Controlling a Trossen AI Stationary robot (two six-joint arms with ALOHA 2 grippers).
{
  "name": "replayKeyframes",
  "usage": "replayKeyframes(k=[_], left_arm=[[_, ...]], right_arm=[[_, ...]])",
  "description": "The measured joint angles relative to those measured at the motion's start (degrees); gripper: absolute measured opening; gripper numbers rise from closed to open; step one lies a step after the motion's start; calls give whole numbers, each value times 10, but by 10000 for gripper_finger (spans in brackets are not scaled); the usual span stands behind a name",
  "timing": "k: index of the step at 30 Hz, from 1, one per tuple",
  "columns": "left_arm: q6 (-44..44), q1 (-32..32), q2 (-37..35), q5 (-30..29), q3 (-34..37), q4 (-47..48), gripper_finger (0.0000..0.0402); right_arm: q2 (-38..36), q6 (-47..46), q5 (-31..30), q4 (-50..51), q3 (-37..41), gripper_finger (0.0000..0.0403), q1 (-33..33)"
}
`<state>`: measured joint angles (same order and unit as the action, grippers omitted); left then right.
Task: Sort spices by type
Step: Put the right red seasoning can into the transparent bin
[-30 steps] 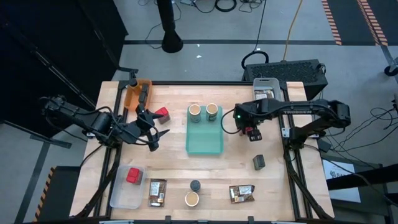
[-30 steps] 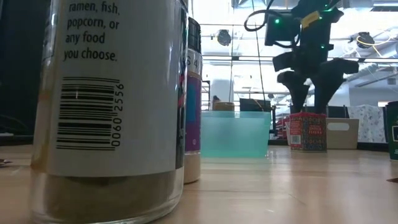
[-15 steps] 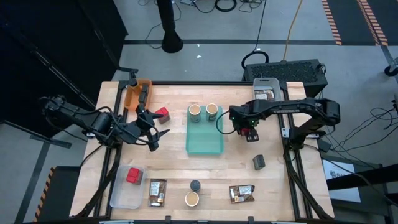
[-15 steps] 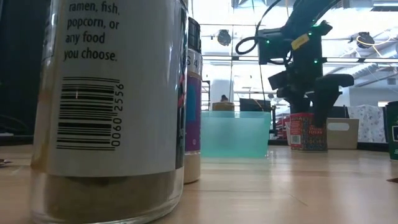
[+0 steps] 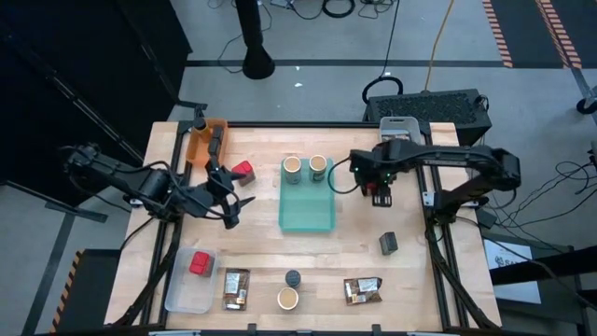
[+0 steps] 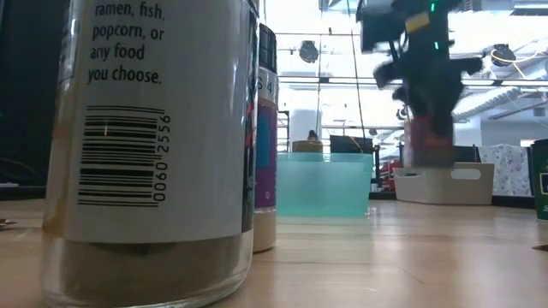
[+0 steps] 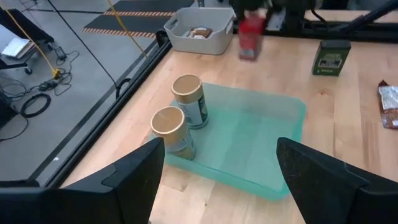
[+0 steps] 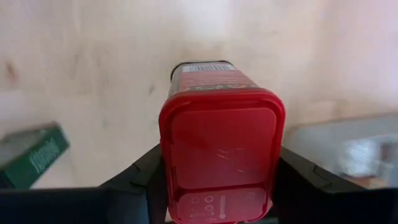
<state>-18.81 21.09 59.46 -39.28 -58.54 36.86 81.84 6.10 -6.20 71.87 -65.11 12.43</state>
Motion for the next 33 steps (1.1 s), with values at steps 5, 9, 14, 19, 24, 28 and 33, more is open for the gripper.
replayKeyframes(k=[5, 9, 14, 19, 24, 28, 33], left_arm=[[9, 5, 30, 10, 0, 3, 310], [33, 22, 62, 13, 0, -11, 310], [77, 38, 93, 15, 0, -64, 310], [123, 38, 110, 16, 0, -100, 310], [128, 38, 103, 16, 0, -79, 310], [133, 34, 101, 18, 0, -86, 310], [133, 17, 114, 21, 0, -94, 310]], right_arm=[[-17, -72, -18, 11, -100, 191, -51], [-17, -98, -18, -73, -163, 191, -109], [3, -55, -33, -259, -181, 191, -178], [56, 20, -105, -365, -181, 191, -221], [109, 49, -166, -410, -180, 191, -228], [144, 72, -198, -451, -180, 191, -227], [174, 102, -196, -520, -180, 191, -227]])
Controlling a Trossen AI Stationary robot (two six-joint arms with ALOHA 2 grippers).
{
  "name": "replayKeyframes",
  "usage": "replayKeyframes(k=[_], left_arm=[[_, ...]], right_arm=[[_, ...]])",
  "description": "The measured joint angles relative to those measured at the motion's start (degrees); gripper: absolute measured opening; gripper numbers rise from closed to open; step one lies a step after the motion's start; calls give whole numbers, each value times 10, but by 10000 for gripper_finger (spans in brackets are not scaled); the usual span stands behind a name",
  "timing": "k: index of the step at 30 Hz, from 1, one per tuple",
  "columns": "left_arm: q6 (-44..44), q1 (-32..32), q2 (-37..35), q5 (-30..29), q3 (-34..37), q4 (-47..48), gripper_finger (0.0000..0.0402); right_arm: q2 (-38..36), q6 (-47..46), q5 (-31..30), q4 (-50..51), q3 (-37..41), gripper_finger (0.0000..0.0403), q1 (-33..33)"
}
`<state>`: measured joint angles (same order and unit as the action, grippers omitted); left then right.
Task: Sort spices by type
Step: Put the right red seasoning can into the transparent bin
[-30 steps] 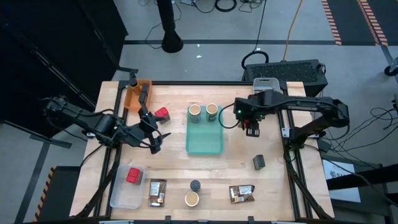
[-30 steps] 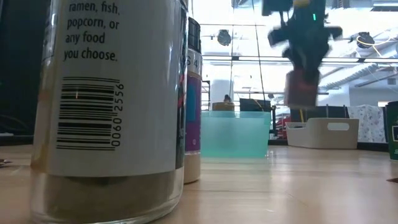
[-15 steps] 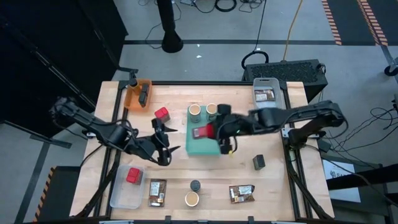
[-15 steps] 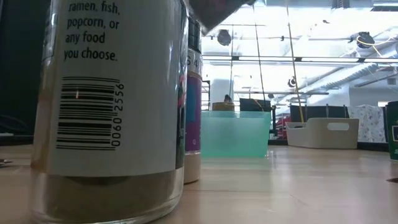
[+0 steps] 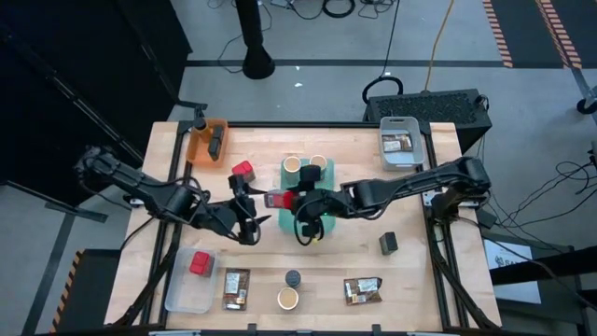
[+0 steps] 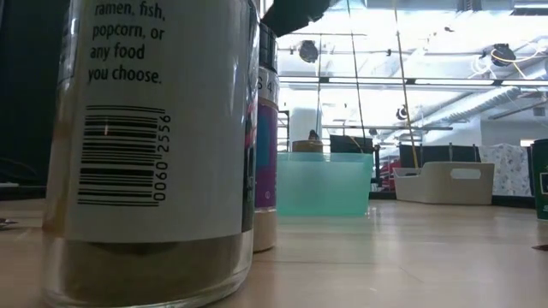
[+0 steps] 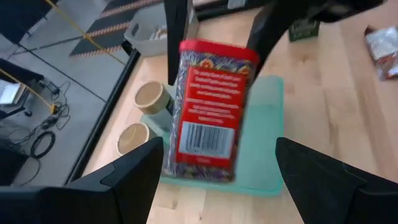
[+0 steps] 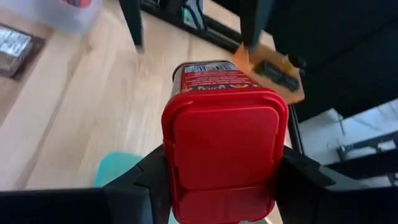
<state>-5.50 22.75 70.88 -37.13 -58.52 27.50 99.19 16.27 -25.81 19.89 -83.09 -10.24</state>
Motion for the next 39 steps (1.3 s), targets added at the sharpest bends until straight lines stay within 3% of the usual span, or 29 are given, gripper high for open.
replayKeyframes(k=[11, 18, 20, 24, 28, 34, 37, 39], left_arm=[[4, -34, 45, 0, 0, -11, 302], [21, -28, 45, -14, 0, -8, 192], [16, -23, 45, -21, 0, -13, 192], [8, -16, 44, -65, 0, -15, 191], [10, -4, 30, -90, 0, -14, 191], [50, 33, -7, -83, 0, -58, 191], [93, 58, -24, -77, 0, -95, 191], [110, 68, -33, -70, 0, -118, 191]], right_arm=[[41, 58, 3, -33, -42, 191, -13], [41, 55, 11, -35, -45, 191, -13], [40, 53, 10, -36, -46, 215, -13], [32, 48, -2, -27, -46, 316, -10], [0, 31, 2, -3, -45, 358, -11], [-71, -4, 34, 67, -29, 340, -10], [-122, -12, 99, 10, 30, 333, -9], [-156, -19, 105, -78, 92, 329, -13]])
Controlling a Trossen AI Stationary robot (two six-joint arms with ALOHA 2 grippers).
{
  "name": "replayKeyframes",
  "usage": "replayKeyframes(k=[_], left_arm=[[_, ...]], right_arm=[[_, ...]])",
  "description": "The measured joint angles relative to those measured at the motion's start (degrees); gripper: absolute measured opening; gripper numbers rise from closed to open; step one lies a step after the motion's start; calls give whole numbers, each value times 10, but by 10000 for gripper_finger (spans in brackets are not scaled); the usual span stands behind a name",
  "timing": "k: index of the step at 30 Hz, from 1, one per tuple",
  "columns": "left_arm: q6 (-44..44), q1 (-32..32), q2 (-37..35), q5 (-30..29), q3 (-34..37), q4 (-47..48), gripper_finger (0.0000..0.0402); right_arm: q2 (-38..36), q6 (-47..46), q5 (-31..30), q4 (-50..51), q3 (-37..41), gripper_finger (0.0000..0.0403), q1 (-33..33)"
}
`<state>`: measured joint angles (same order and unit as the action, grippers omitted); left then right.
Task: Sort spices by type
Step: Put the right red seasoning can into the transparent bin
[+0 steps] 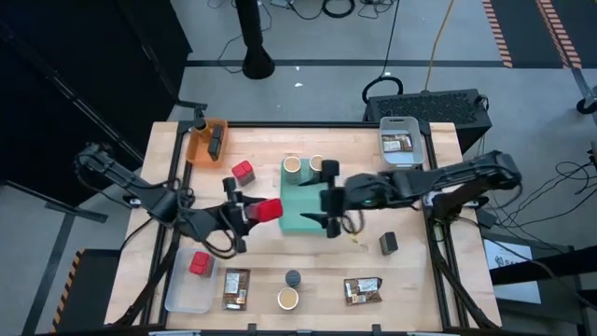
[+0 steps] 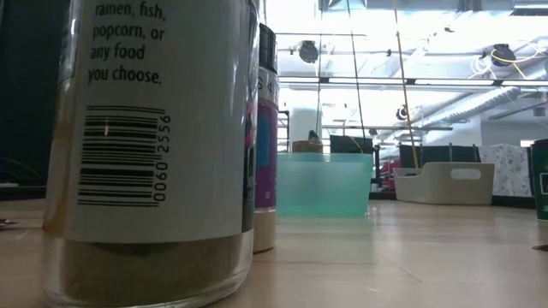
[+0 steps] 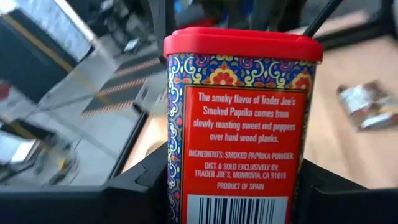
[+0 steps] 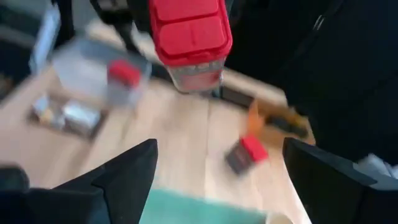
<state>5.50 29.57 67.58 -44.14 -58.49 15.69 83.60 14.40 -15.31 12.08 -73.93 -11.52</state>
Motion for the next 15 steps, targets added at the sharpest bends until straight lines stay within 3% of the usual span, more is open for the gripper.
replayKeyframes(k=[5, 8, 10, 15], left_arm=[[99, 18, -9, 103, 49, -178, 191], [129, 16, -14, 115, 85, -257, 191], [128, 13, -18, 116, 99, -279, 191], [131, 11, -12, 128, 117, -319, 191]], right_arm=[[-13, 23, 6, -356, 174, 324, -13], [9, 45, 7, -501, 221, 324, -25], [24, 59, 7, -552, 224, 324, -34], [46, 72, 46, -537, 189, 324, -46]])
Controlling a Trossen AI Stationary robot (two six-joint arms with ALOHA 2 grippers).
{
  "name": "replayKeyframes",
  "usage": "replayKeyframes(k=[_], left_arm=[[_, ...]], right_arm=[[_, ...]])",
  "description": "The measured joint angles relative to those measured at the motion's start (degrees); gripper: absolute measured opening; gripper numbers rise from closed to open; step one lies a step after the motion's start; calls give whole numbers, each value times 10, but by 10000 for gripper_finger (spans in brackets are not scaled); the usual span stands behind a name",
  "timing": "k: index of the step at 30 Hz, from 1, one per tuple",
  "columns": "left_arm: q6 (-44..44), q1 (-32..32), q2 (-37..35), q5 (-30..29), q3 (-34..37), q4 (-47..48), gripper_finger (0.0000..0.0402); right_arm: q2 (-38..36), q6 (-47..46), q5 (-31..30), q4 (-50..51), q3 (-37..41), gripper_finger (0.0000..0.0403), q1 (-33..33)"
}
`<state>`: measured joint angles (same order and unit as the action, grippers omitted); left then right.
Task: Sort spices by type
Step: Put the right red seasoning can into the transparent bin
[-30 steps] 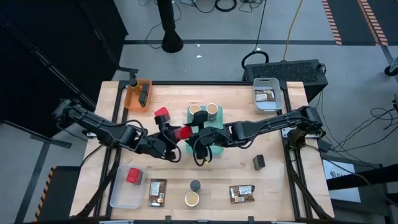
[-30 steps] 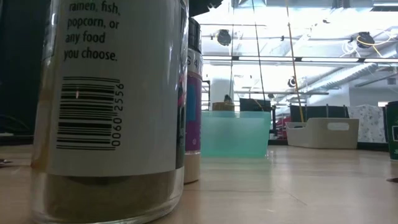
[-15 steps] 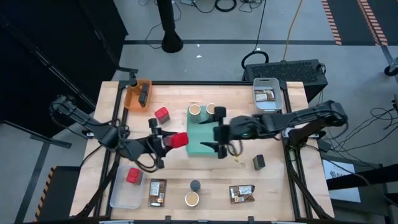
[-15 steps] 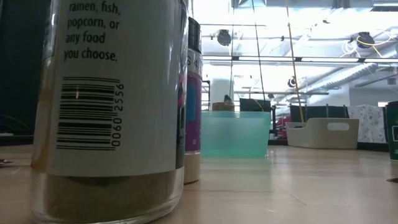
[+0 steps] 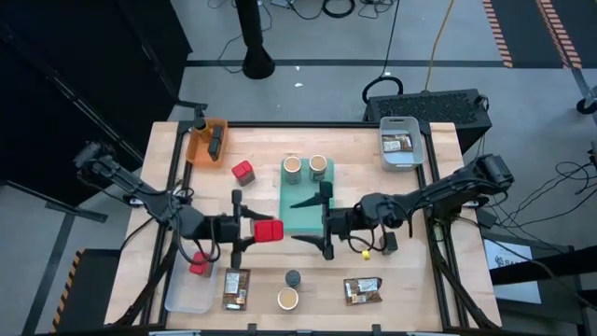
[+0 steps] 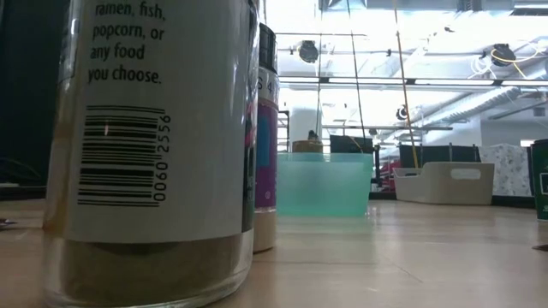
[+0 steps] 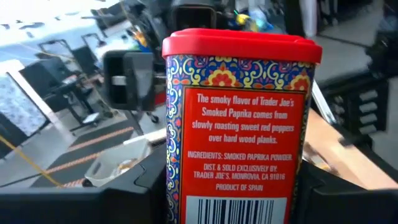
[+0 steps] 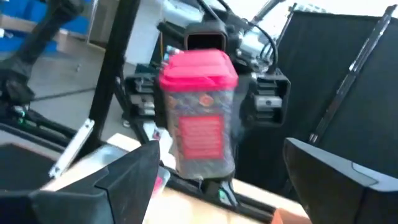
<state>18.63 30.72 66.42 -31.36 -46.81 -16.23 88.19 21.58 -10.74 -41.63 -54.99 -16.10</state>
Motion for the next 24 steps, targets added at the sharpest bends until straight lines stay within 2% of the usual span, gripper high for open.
replayKeyframes(k=[11, 17, 24], left_arm=[[-18, -21, 16, -1, 3, -38, 191], [-18, -45, 48, 37, 3, -76, 205], [-17, -57, 72, 41, 3, -104, 198]], right_arm=[[7, -28, 22, 9, -21, 325, 6], [12, -33, 22, 7, -21, 325, 11], [17, -37, 50, 8, -21, 324, 13]])
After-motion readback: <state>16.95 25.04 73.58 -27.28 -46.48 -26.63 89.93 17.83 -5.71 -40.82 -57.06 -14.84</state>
